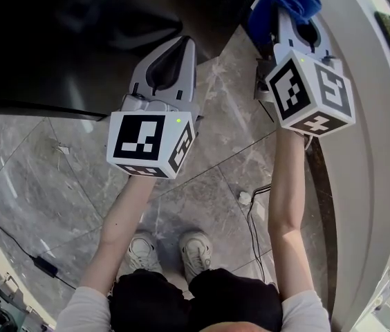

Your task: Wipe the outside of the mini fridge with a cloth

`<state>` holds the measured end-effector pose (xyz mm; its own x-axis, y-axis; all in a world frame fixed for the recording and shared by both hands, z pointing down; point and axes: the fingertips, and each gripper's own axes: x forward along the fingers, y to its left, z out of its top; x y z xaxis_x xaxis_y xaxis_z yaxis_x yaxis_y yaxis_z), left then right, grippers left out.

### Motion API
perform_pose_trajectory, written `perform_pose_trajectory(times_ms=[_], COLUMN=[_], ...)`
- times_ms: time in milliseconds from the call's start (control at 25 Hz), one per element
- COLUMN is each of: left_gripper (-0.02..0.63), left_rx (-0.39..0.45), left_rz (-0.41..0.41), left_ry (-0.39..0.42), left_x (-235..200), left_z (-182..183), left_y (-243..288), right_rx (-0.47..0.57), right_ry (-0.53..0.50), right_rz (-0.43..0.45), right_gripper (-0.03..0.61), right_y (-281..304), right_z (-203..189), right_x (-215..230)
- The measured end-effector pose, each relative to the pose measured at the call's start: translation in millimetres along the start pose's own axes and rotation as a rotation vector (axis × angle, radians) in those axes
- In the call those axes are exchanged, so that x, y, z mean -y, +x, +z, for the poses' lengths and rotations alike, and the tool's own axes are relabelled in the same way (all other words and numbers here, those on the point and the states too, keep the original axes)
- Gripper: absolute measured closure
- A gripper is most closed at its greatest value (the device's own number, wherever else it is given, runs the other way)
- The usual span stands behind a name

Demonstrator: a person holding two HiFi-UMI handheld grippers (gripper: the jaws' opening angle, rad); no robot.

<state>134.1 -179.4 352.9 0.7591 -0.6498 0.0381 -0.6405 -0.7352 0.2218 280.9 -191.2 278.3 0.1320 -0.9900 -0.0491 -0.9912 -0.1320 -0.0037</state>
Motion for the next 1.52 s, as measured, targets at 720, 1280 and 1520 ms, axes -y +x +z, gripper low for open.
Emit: perform_pose_trajectory(times_ms=[720, 1280, 1520], left_gripper=[0.609, 0.609, 0.609], left_rx=[0.043, 0.091, 0.139], left_rz=[0.079, 0.301, 0.39], left_ry=[-0.015, 0.045, 0.048], left_x=[-28, -98, -128], left_z=[21, 43, 54], left_y=[-72, -193, -227], right_rx=[-0.051, -0.102, -0.112], right_ry=[0.059, 0.053, 0.03], right_rz=[0.153, 0.483, 0.617], right_gripper=[0.526, 0.526, 0.526], right_y=[-54, -95, -103], right_z=[-11, -23, -31], right_x=[-82, -259, -331])
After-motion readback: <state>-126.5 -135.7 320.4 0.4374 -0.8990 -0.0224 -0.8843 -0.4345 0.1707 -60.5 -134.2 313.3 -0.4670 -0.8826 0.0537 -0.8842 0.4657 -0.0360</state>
